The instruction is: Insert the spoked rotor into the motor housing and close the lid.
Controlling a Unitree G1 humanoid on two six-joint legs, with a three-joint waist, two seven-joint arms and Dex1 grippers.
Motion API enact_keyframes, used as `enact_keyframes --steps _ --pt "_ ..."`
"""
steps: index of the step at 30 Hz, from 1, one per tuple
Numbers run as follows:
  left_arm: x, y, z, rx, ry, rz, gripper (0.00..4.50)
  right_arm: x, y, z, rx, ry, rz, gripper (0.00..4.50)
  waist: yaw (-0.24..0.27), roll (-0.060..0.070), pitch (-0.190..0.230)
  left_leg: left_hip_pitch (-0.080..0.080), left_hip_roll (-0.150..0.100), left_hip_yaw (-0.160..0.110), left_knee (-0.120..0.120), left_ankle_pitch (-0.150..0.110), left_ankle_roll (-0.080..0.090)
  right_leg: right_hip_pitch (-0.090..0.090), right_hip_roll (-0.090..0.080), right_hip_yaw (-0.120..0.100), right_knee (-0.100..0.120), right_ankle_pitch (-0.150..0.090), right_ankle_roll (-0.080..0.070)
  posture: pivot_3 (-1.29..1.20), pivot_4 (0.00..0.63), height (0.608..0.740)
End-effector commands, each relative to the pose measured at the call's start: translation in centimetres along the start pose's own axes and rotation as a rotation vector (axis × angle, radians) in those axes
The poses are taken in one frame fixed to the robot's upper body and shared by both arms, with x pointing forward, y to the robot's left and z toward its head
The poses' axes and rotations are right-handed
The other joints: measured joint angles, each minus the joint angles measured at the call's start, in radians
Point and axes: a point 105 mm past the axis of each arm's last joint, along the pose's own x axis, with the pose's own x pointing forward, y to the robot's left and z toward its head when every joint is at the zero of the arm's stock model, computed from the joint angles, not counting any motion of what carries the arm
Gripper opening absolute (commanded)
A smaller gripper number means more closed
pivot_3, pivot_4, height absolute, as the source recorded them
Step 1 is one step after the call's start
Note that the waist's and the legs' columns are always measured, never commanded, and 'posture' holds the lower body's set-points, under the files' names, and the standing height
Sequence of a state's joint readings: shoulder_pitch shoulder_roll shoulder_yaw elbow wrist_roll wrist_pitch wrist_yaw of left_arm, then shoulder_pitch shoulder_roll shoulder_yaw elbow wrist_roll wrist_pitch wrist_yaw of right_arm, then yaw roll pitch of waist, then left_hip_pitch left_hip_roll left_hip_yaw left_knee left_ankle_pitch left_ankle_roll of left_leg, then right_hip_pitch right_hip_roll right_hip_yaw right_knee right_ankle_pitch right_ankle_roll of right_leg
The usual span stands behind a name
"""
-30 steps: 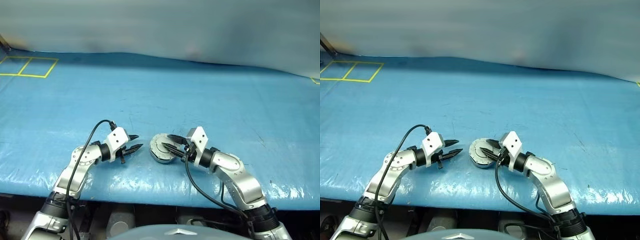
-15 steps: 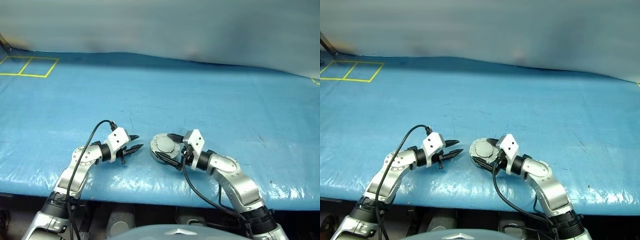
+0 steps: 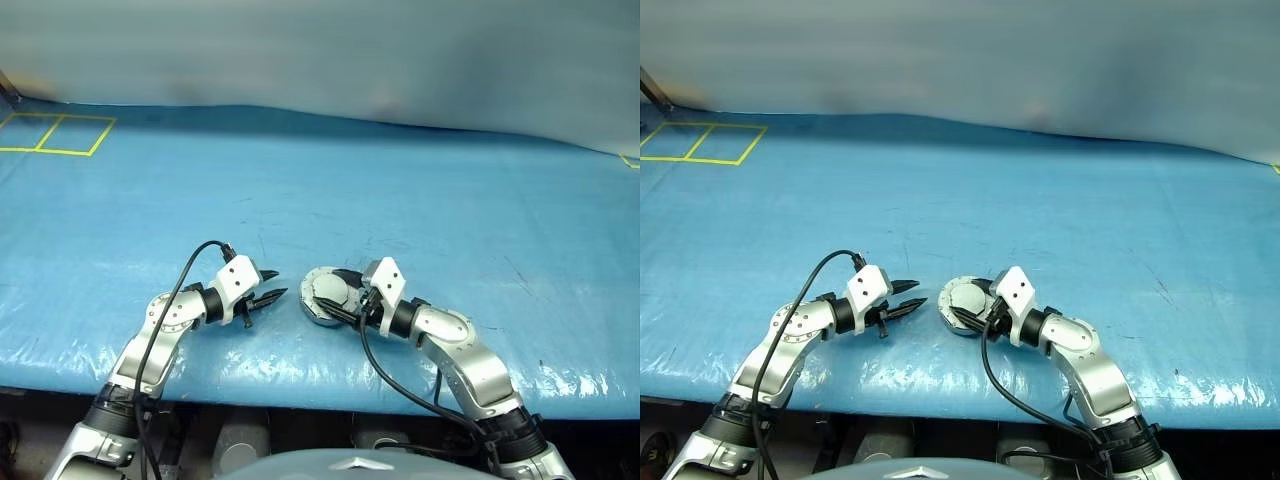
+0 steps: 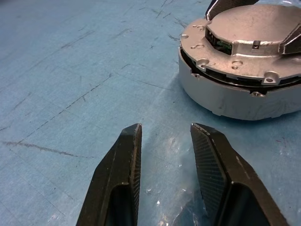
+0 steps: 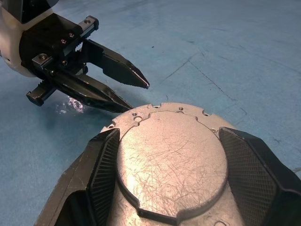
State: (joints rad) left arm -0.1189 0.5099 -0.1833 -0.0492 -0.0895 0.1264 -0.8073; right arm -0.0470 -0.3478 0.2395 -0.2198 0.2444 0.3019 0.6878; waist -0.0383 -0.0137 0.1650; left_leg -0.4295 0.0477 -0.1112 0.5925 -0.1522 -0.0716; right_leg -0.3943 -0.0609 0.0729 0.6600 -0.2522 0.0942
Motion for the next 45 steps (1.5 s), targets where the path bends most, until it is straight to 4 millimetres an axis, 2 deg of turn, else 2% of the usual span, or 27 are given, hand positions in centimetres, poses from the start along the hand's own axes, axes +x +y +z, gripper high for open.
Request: enact_keyframes --steps 1,10,18,21,25,28,30,31,39,45 --pt "-0.1 0.1 0.9 0.029 -0.03 0.007 1.75 0.1 0.1 0.2 -0.033 -0.008 -0.002 3.02 0.0 0.0 0.0 0.0 0.0 0.0 0.0 0.0 0.0 0.0 0.0 0.0 0.0 0.0 0.0 0.0 0.15 0.74" --pt "0.0 -0.1 0.9 0.024 -0.029 0.004 1.75 0.6 0.5 0.5 -0.112 0.001 -0.002 3.02 0.0 0.0 0.0 0.0 0.0 0.0 0.0 0.0 0.0 0.0 0.0 0.0 0.0 0.0 0.0 0.0 0.15 0.74" --pt "0.0 0.0 1.0 0.017 -0.037 0.009 1.75 0.5 0.4 -0.9 -0.141 0.082 -0.007 3.02 -0.001 0.0 0.0 0.0 0.0 0.0 0.0 0.0 0.0 0.0 0.0 0.0 0.0 0.0 0.0 0.0 0.15 0.74" --pt "0.3 0.1 2.2 -0.05 -0.114 0.016 1.75 0.3 -0.1 -1.8 -0.15 0.135 -0.033 3.02 0.001 0.0 0.0 0.001 0.0 0.0 0.0 0.0 0.0 0.0 0.0 0.0 0.0 0.0 0.0 0.0 0.15 0.74" --pt "0.7 -0.2 3.9 -0.148 -0.226 -0.022 1.75 0.3 0.0 -1.8 -0.138 0.131 -0.026 3.02 0.001 -0.001 0.0 0.001 0.0 0.0 0.0 0.0 0.0 0.001 0.0 0.0 0.0 0.0 0.0 0.0 0.15 0.74" --pt "1.1 -1.0 4.8 -0.171 -0.266 -0.087 0.76 0.3 0.0 -1.8 -0.137 0.131 -0.025 3.02 0.001 -0.001 0.0 0.001 0.0 0.0 0.001 0.0 0.0 0.001 0.0 0.0 0.0 0.0 0.0 0.0 0.15 0.74" --pt "1.7 -1.4 4.6 -0.171 -0.247 -0.111 0.11 0.3 0.0 -1.7 -0.139 0.127 -0.03 3.02 0.001 0.0 -0.001 0.001 0.0 0.0 0.001 0.0 0.0 0.001 0.0 0.0 0.0 0.0 0.0 0.0 0.15 0.74" --pt "1.9 -1.5 4.3 -0.162 -0.225 -0.115 0.01 0.3 0.0 -1.6 -0.139 0.125 -0.032 3.02 0.001 0.0 -0.001 0.001 0.0 0.0 0.001 0.0 0.0 0.001 0.0 0.0 0.0 0.0 0.0 0.0 0.15 0.74" --pt "3.0 -2.8 2.3 -0.116 -0.105 -0.183 0.01 0.2 -0.2 -1.4 -0.141 0.116 -0.046 3.02 0.001 0.0 -0.001 0.001 0.0 0.0 0.001 0.0 0.0 0.001 0.0 0.0 0.0 0.0 0.0 0.0 0.15 0.74" --pt "3.0 -3.1 1.2 -0.089 -0.051 -0.182 0.01 0.2 -0.3 -1.3 -0.138 0.112 -0.055 3.02 0.002 -0.001 -0.002 0.002 0.0 0.0 0.001 0.0 0.0 0.001 0.0 0.0 0.0 0.0 0.0 0.0 0.15 0.74"
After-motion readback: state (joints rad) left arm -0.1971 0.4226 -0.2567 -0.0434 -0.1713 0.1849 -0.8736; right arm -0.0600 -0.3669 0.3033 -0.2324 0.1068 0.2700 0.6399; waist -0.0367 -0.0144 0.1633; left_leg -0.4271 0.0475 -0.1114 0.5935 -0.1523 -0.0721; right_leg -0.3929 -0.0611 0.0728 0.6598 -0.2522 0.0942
